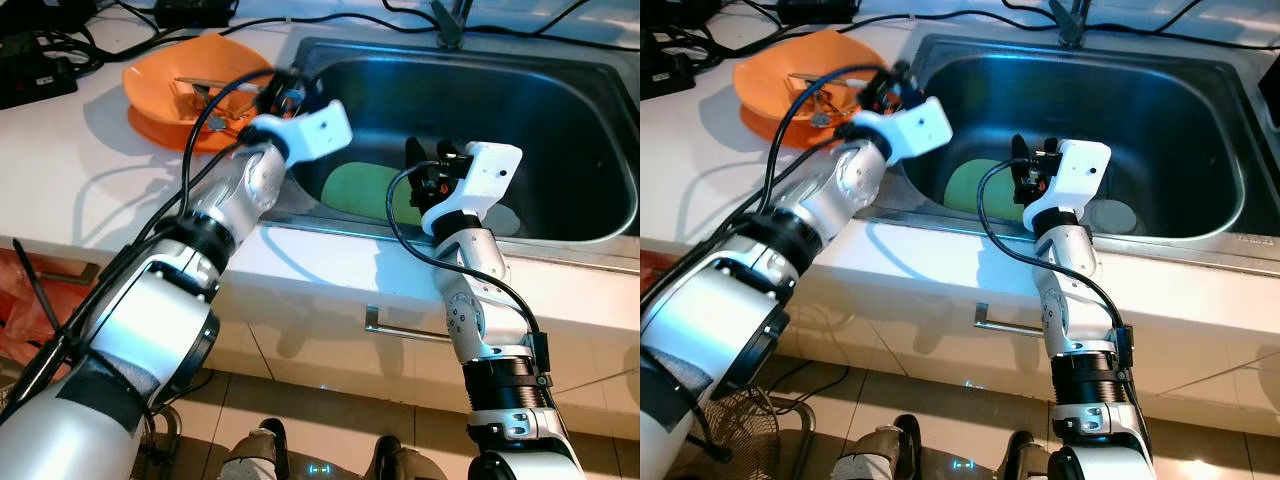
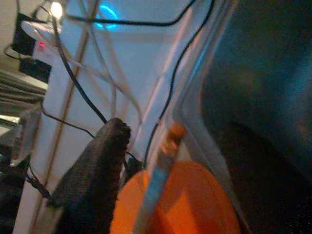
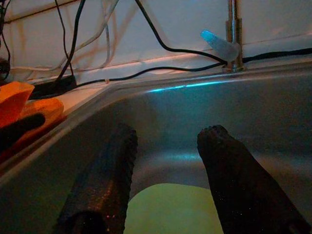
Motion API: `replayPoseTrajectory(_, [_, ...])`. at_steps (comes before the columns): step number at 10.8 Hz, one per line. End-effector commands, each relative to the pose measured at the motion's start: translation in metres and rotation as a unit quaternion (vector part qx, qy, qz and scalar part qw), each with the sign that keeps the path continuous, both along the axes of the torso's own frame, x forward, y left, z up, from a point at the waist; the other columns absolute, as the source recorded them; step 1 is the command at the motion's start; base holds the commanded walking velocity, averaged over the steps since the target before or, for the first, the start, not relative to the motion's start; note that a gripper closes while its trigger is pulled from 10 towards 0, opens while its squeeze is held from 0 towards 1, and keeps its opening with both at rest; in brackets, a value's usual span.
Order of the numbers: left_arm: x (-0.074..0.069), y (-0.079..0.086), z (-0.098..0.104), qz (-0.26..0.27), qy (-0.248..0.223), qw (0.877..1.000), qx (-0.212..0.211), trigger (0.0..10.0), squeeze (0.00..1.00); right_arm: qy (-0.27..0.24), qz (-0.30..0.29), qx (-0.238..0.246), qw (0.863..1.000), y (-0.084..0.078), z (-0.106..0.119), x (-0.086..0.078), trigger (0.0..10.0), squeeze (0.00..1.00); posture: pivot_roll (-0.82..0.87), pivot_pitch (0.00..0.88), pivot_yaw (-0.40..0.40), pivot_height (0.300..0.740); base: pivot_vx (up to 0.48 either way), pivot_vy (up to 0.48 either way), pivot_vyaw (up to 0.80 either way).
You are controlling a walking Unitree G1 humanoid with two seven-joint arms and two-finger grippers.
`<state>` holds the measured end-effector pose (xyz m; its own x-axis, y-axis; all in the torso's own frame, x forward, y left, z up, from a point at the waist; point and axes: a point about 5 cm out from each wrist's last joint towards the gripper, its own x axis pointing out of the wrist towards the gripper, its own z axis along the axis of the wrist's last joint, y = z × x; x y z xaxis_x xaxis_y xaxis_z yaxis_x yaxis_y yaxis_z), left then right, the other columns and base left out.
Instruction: Kitchen organization
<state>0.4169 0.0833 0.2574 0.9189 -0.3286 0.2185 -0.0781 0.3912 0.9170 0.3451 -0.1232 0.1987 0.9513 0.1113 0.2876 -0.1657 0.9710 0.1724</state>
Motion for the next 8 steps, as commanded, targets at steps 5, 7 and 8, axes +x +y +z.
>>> replayPoseTrajectory(5, [0.001,-0.006,0.014,0.0,-0.032,0.999,0.014,0.0,0.0,0.043,-0.008,0.007,0.999,-0.005,-0.017,-0.001,10.0,0.0,0.01,0.24,0.047,0.74,0.0,0.0,0.0])
replayPoseTrajectory(7, [0.002,0.0,0.011,0.02,-0.026,0.999,0.021,0.0,0.0,0.045,-0.007,0.007,0.999,-0.005,-0.017,-0.001,10.0,0.0,0.01,0.243,0.045,0.74,0.0,0.0,0.0])
replayPoseTrajectory(8, [0.003,0.003,0.011,0.029,-0.025,0.999,0.023,0.0,0.0,0.045,-0.006,0.007,0.999,-0.005,-0.017,-0.001,10.0,0.0,0.01,0.245,0.045,0.74,0.0,0.0,0.0])
